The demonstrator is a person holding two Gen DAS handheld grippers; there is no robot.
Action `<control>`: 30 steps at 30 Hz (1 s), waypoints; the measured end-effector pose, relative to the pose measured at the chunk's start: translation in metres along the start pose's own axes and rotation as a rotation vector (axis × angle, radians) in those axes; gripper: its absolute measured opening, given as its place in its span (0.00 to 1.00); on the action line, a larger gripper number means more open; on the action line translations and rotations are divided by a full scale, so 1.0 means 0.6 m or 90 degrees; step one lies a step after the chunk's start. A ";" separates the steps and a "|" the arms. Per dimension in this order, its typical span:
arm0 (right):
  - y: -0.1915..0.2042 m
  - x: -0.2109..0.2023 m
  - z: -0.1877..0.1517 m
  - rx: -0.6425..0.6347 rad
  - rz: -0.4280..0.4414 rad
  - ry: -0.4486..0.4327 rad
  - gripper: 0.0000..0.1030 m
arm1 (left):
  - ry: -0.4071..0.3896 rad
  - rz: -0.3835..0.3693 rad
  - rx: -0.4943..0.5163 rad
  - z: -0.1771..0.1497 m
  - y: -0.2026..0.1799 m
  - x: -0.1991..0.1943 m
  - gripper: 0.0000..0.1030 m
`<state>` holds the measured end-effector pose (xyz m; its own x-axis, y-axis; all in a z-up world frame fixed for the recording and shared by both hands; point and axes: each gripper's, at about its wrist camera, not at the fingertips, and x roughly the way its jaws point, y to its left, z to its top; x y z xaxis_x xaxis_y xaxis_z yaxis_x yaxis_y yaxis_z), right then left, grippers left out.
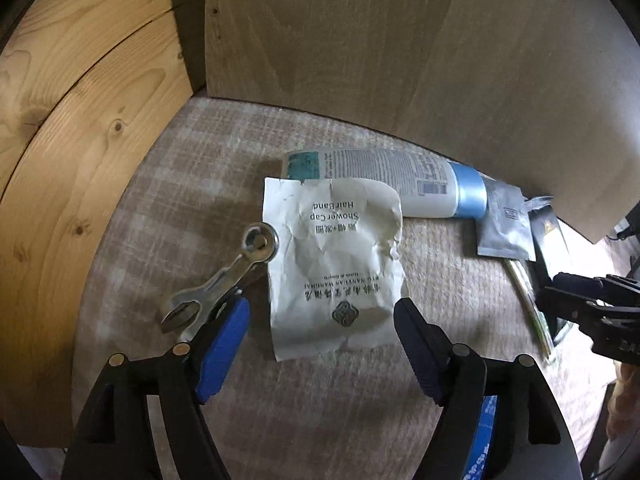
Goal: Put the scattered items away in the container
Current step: 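Grasp the white shower-cap packet with the left tool while the right tool reaches the wrapped chopsticks, then grasp the wrapped wooden chopsticks with the right tool while the left tool holds the packet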
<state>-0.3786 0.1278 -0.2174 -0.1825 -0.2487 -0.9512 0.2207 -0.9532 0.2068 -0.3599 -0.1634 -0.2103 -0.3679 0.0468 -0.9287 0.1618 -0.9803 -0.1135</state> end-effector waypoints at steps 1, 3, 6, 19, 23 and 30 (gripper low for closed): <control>-0.001 0.000 0.001 0.002 0.007 0.001 0.44 | 0.001 0.002 0.000 0.002 -0.002 0.003 0.76; -0.005 0.000 0.002 0.004 0.006 -0.001 0.44 | 0.006 -0.008 0.000 0.006 -0.009 0.009 0.76; -0.021 -0.003 0.002 0.022 0.020 -0.003 0.43 | 0.009 -0.007 0.004 0.011 -0.022 0.017 0.76; 0.004 0.022 0.015 0.012 0.049 0.042 0.27 | 0.019 0.030 0.031 0.030 -0.090 0.051 0.76; 0.003 0.028 0.015 -0.012 -0.016 0.034 0.25 | 0.016 0.032 0.031 0.031 -0.109 0.056 0.76; 0.038 0.036 -0.002 -0.095 -0.095 0.022 0.16 | 0.004 0.054 0.056 0.024 -0.156 0.062 0.67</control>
<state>-0.3761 0.1008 -0.2335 -0.1910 -0.0979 -0.9767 0.3333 -0.9423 0.0293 -0.4016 -0.0724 -0.2289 -0.3512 -0.0359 -0.9356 0.1105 -0.9939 -0.0034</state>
